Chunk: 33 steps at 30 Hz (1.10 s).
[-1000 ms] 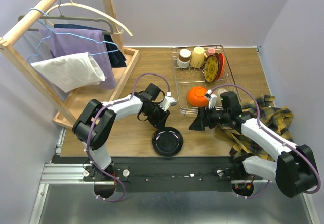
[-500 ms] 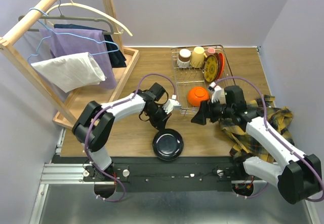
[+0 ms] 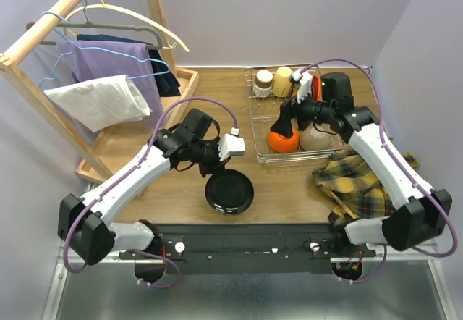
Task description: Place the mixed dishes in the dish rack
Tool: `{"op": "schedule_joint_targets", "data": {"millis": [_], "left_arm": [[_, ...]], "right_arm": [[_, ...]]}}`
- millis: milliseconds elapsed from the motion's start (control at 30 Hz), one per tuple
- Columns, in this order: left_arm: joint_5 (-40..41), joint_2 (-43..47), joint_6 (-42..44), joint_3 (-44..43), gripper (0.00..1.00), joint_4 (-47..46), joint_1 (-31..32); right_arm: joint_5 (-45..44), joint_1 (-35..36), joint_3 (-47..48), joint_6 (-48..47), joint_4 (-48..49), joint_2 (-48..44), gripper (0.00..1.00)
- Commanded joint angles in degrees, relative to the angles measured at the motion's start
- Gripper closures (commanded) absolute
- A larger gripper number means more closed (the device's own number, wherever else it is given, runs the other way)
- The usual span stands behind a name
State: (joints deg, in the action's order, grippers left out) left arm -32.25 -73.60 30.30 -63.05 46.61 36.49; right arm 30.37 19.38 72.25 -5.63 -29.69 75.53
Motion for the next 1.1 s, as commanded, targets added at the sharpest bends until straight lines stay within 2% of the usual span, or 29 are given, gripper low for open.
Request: {"op": "schedule_joint_targets", "data": {"millis": [0,67,200,367,533,833,1000,1067], "left_arm": [[-5.2,4.2,3.1,0.1,1.00,0.3,0.0],[-5.5,4.9,2.8,-0.1,1.00,-1.0,0.0],[-3.7,5.1,0.4,-1.7,1.00,-3.3,0.0],[-2.2,2.9,-0.8,-5.2,1.00,-4.4,0.0],[-2.4,-1.4,-4.2,-9.0,1.00,-7.2,-0.1],[-2.0,-6.4,-5.0,-14.8,1.00,-8.0,-0.1],[-2.0,-6.4,-5.4,-15.0,1.00,-8.2,-0.1],[-2.1,-6.2,-5.5,-14.7,1.00,-8.5,-0.2]], "right_arm": [[12.4,-0.1,2.5,-12.1,-13.3,3.6,0.10],[15.1,-0.1,1.4,-18.6,-16.5,3.5,0.13],[17.5,0.0,1.1,-24.1,-19.3,3.3,0.12],[23.1,2.0,1.7,-22.2,-20.5,4.5,0.13],[22.9,6.5,1.3,-20.2,-17.3,5.4,0.14],[22.2,7.8,1.5,-18.9,-14.3,8.0,0.20],[22.5,7.8,-0.1,-16.8,-12.1,8.8,0.28],[22.3,7.9,-0.7,-14.9,-9.4,9.0,0.35]]}}
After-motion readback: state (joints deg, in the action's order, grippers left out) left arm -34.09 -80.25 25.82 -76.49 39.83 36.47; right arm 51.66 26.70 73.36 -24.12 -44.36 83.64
